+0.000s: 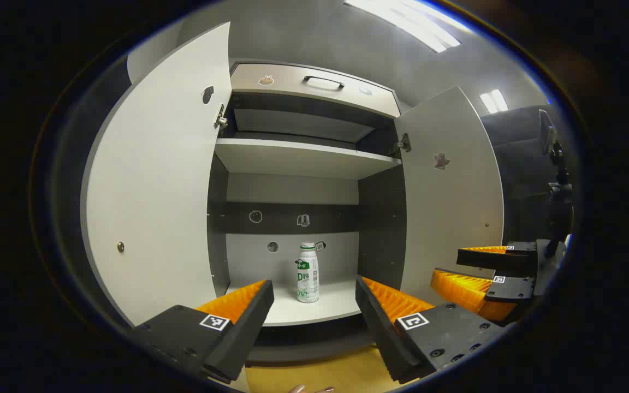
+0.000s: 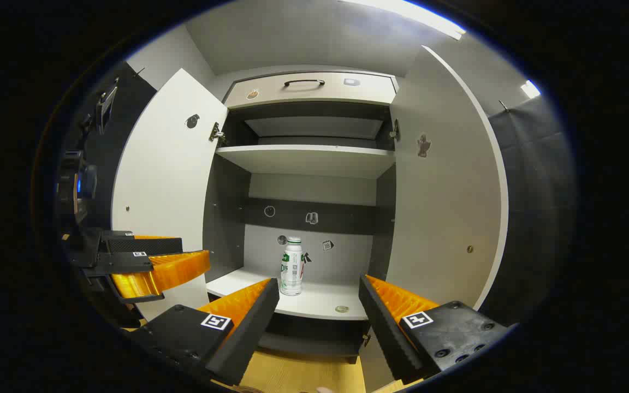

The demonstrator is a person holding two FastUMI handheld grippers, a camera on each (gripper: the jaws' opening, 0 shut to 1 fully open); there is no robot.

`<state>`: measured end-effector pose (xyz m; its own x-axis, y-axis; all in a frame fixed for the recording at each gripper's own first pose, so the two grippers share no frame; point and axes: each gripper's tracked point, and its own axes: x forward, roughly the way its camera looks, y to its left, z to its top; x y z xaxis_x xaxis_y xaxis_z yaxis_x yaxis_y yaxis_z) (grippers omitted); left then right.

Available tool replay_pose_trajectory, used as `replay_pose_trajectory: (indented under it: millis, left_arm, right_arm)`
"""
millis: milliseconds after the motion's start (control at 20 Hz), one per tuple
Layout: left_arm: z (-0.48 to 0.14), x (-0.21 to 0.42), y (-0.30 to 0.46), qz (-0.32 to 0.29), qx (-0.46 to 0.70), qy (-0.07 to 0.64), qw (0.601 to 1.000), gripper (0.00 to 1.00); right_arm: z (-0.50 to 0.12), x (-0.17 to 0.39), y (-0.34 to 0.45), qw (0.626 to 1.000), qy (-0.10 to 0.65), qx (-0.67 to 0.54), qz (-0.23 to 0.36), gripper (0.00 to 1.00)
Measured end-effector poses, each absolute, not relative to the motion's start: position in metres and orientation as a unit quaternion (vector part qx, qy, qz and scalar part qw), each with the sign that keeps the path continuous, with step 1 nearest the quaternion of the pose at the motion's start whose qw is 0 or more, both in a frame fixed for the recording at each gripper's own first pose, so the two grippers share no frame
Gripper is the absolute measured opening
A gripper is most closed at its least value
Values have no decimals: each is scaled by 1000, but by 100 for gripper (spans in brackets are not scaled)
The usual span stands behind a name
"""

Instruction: Grasp the bottle in the cabinet with the left hand and place it on the coaster, then close the right door with the right hand and the left door with the left hand.

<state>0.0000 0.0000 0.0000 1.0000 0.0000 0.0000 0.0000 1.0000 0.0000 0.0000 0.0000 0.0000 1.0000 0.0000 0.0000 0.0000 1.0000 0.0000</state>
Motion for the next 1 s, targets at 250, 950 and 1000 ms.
replay_pose_trajectory:
  millis: [250, 950, 1000]
  left_arm:
    - [1, -1, -3, -3, 2, -1, 1000, 96]
    - [3, -6, -5, -12, 0, -6, 1000, 95]
    - [2, -5, -4, -14, -2, -6, 1000, 96]
  right_arm:
    - [-1, -4, -9, 1000, 3, 5, -6, 98]
    - [-2, -14, -9, 1000, 9, -9, -14, 98]
    - [-2, -15, -9, 1000, 10, -10, -16, 98]
